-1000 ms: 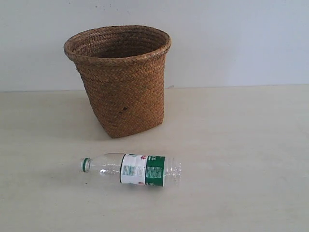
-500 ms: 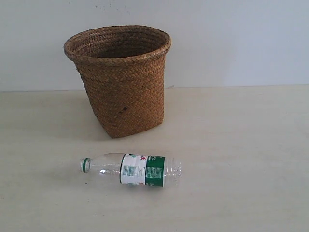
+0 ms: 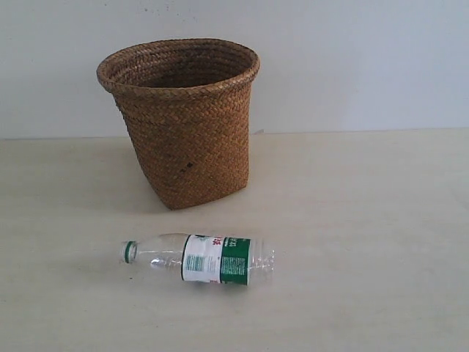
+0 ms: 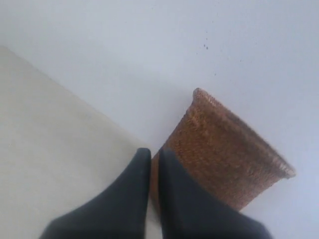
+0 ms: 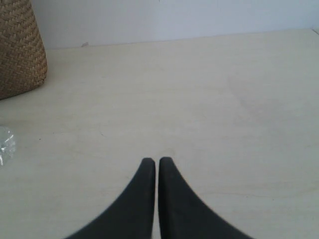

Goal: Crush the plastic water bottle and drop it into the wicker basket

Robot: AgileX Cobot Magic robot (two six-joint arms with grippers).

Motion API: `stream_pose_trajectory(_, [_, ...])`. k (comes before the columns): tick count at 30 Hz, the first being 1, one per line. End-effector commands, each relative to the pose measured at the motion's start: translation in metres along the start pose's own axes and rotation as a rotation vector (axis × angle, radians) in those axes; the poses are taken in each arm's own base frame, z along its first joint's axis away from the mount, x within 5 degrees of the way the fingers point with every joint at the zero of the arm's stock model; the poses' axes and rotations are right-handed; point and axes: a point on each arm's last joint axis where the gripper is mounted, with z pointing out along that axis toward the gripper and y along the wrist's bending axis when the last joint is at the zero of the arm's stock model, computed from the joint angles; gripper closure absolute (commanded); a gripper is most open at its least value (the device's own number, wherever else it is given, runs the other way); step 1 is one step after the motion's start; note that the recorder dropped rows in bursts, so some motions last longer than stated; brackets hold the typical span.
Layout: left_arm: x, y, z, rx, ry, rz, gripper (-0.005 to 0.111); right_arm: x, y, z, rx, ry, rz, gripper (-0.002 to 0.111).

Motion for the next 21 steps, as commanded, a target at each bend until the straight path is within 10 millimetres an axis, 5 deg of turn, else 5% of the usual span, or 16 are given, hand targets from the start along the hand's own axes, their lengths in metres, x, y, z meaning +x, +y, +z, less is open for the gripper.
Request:
stream_pose_trajectory(1, [-0.008,0.0,-0.001,0.015,-0.099,-0.214,0.101,-0.001,0.0,0.0,0.002,-0.009,0.002,0.108])
stream_pose_trajectory(6, [-0.033,-0.026,-0.008,0.109,-0.107,-0.144,0.102,-0.001,0.0,0.0,0.002,-0.009,0.002,0.108])
stream_pose_trajectory(11, [-0.088,-0.092,0.0,0.226,0.084,0.31,0.103,-0.001,0.0,0.0,0.002,-0.009,0.002,0.108])
stream_pose_trajectory(15, [-0.088,-0.114,0.057,0.323,0.538,0.769,0.103,-0.001,0.0,0.0,0.002,-0.009,0.002,0.108])
stream_pose_trajectory(19, [-0.064,-0.094,0.131,0.389,0.857,1.027,0.103,-0.001,0.0,0.0,0.002,-0.009,0.002,0.108])
stream_pose_trajectory(21, [-0.036,-0.076,0.167,0.576,0.954,1.337,0.103,-0.001,0.0,0.0,0.002,-0.009,0.002,0.108])
